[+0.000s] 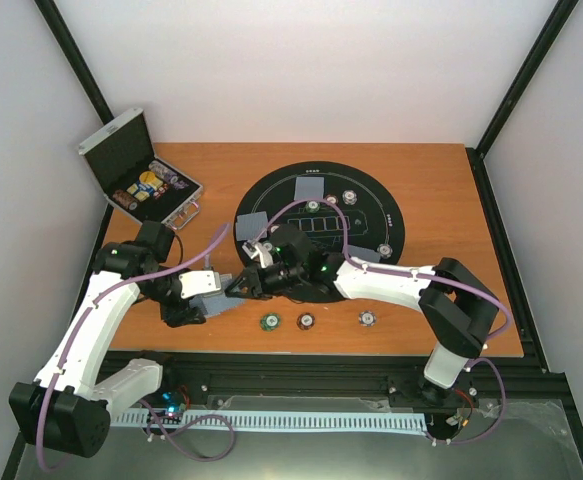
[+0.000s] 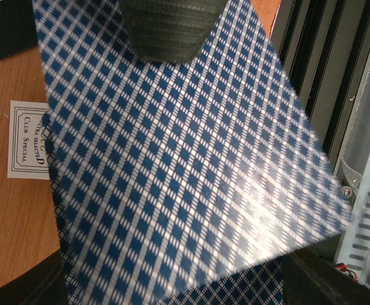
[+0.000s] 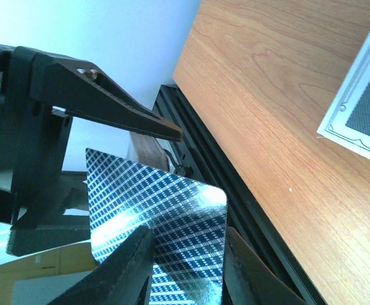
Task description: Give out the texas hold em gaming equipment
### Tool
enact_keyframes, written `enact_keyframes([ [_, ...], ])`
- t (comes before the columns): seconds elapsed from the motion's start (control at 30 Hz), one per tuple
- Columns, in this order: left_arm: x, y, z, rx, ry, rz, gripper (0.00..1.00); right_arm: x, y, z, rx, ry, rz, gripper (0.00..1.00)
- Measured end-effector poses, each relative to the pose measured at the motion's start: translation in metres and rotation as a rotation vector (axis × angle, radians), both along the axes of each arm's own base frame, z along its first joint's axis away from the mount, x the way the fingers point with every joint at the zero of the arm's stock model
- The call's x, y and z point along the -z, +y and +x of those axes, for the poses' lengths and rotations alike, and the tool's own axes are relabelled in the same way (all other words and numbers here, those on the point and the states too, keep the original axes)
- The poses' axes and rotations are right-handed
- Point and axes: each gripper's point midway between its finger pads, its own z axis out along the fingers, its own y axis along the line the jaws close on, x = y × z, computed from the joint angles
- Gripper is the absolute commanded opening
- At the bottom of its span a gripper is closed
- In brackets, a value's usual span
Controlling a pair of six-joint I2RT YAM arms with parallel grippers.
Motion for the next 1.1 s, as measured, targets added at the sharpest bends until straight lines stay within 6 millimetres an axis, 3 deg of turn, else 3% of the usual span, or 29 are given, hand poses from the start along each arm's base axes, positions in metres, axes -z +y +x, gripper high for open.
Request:
enact_keyframes([
  [0.2,0.0,0.0,0.0,0.0,0.0,0.001,0.01,0.003,-0.007,0.004,0.013,-0.009,-0.029,0.13],
  [0.37,0.0,0.0,0.0,0.0,-0.001,0.001,0.01,-0.006,-0.012,0.008,0.021,-0.028,-0.024,0.03],
  [0.63,0.0,0.0,0.0,0.0,-0.001,0.001,0.01,-0.024,-0.032,0.026,0.068,-0.059,-0.019,0.03],
  [0.83,0.0,0.0,0.0,0.0,-0.001,0.001,0.01,-0.035,-0.073,0.064,0.165,-0.112,-0.066,0.03],
  [1.1,0.0,0.001,0.0,-0.001,-0.001,0.005,0.01,-0.036,-0.111,0.15,0.309,-0.459,-0.436,0.03],
])
